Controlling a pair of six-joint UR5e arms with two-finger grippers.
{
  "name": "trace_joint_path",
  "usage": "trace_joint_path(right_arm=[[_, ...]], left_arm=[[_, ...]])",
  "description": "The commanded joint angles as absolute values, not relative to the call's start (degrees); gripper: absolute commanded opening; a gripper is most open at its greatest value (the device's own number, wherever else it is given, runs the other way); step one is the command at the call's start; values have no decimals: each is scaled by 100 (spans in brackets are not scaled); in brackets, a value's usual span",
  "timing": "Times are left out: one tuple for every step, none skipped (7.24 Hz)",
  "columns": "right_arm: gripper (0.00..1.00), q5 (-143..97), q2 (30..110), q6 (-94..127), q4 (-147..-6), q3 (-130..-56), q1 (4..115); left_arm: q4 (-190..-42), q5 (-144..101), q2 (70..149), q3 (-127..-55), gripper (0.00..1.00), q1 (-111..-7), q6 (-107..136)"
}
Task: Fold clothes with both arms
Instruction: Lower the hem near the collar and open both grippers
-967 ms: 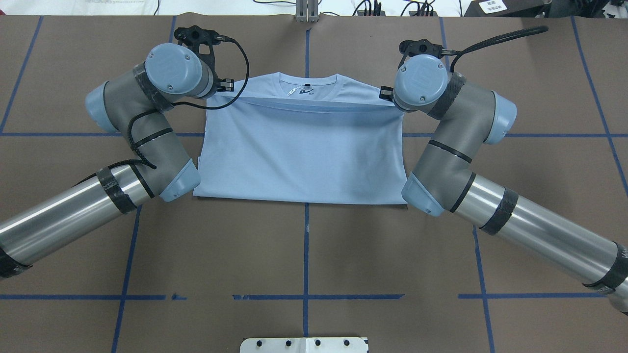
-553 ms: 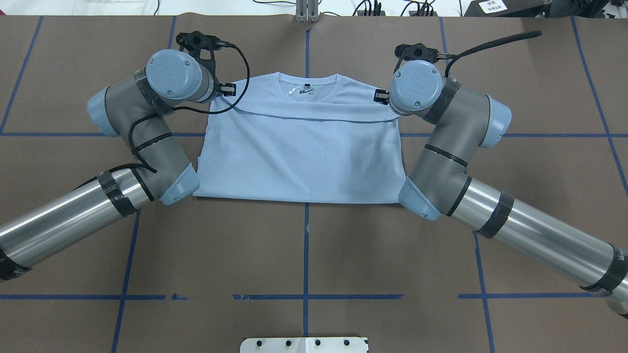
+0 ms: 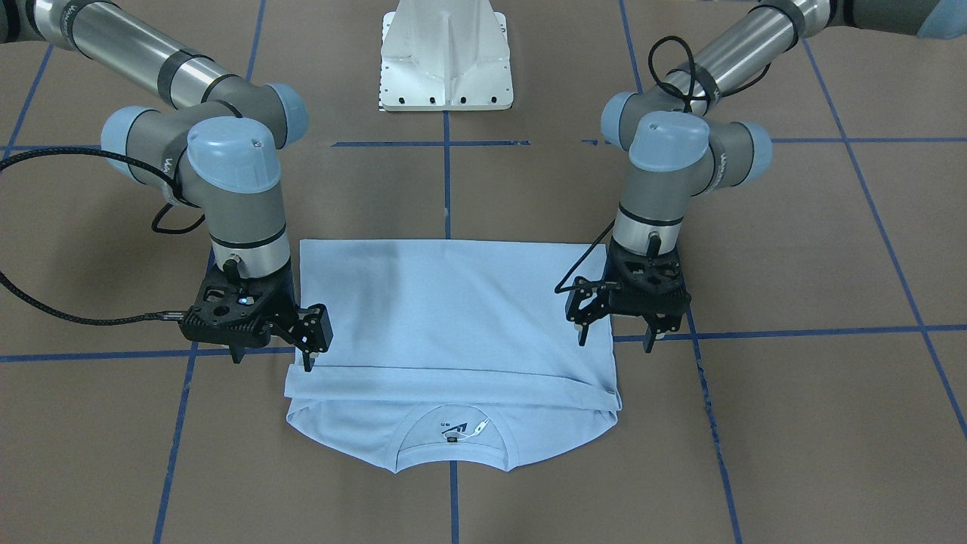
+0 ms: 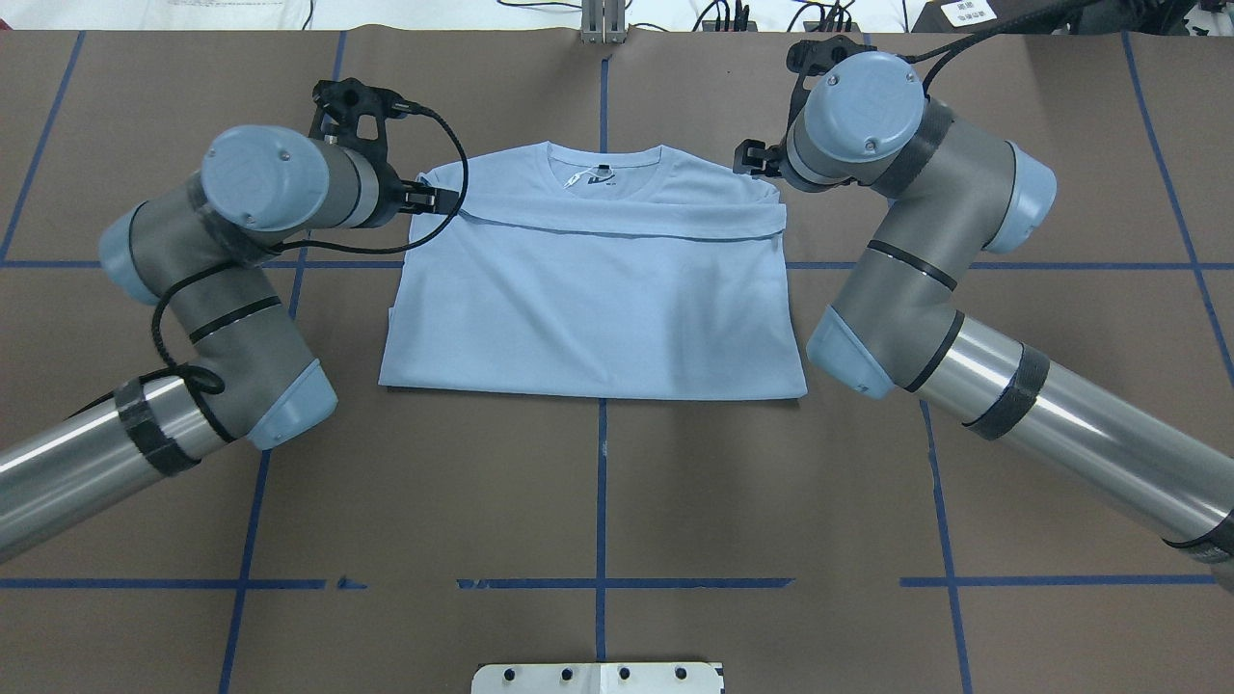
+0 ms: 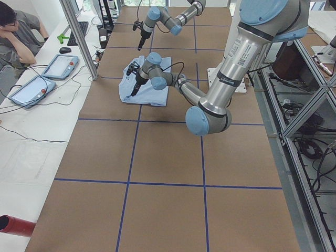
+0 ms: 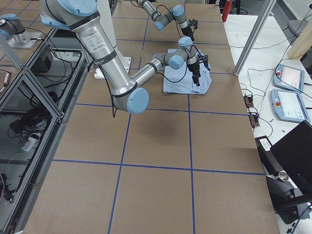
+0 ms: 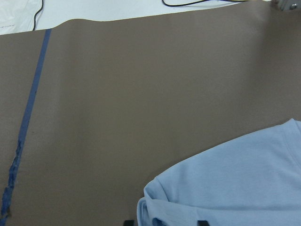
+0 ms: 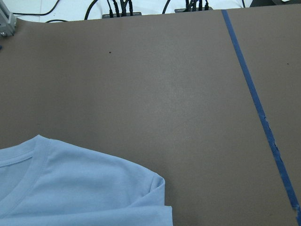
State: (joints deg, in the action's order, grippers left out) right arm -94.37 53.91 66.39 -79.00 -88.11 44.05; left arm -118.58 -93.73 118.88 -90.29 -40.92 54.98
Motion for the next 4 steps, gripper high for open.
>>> trace_joint_path(right_arm=[[100, -9501, 5423, 6618, -7875, -8938, 4447], [100, -9501, 5458, 6609, -7875, -8956, 4447], [100, -9501, 5458, 6601, -7875, -8947, 4439], [100, -9501, 5458, 6609, -7866, -8956, 4438]], left_arm=[[-11900, -9554, 10990, -9929, 100, -3598, 6009], [-12205, -9536, 10812, -9949, 99, -3473, 6290], [-12478, -9519, 10567, -9941, 83, -3376, 6537], [-12480, -9336, 10538, -9932, 69, -3236, 6748]])
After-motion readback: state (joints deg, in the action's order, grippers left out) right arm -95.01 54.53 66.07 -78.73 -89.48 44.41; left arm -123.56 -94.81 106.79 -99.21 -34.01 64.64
